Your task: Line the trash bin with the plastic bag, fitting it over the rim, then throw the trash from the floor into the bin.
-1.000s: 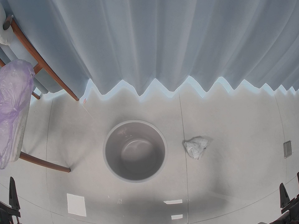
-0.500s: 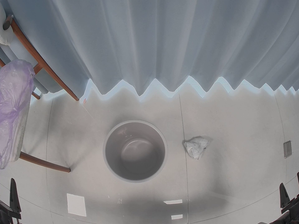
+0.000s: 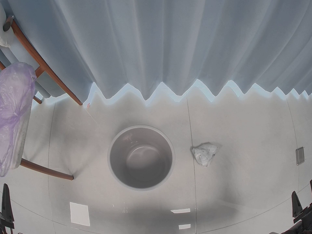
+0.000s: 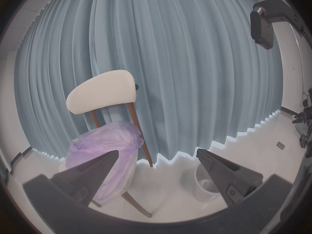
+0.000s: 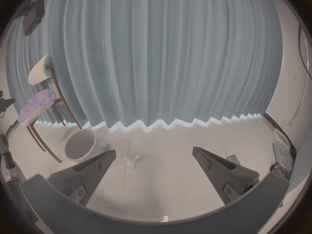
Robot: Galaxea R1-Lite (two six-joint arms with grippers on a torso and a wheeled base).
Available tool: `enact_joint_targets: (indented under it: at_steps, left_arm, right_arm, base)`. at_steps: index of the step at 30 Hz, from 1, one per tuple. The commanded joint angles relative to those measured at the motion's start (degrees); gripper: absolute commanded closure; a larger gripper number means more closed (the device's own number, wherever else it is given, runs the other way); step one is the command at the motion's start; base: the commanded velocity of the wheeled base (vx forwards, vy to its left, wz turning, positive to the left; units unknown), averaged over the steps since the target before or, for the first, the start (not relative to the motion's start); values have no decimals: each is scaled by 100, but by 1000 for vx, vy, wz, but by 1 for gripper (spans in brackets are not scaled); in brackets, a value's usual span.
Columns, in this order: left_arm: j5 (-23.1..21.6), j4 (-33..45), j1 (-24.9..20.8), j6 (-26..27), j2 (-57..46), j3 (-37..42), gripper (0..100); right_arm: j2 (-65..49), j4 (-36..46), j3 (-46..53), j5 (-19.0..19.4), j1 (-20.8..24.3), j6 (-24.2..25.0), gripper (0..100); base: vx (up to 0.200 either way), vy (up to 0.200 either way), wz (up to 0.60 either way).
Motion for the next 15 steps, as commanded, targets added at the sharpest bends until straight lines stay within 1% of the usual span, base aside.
enact_joint_targets:
  at_steps: [1,5,10,15]
  left_arm:
    - [3,-3,3,8,205,-222,0]
    - [-5,-38,12,8,697,-617,0]
    - [-23,-29,3,78,873,-767,0]
    - [-40,6,-76,333,1172,-881,0]
  right_arm:
    - [-101,-1,101,1,-1,1,0]
    - [-101,-1,92,1,-1,1,0]
    - [-101,-1,101,1,-1,1,0]
    - [-101,-1,92,1,-1,1,0]
  base:
    - [0,0,0]
    - [0,0,0]
    - [0,0,0]
    - [0,0,0]
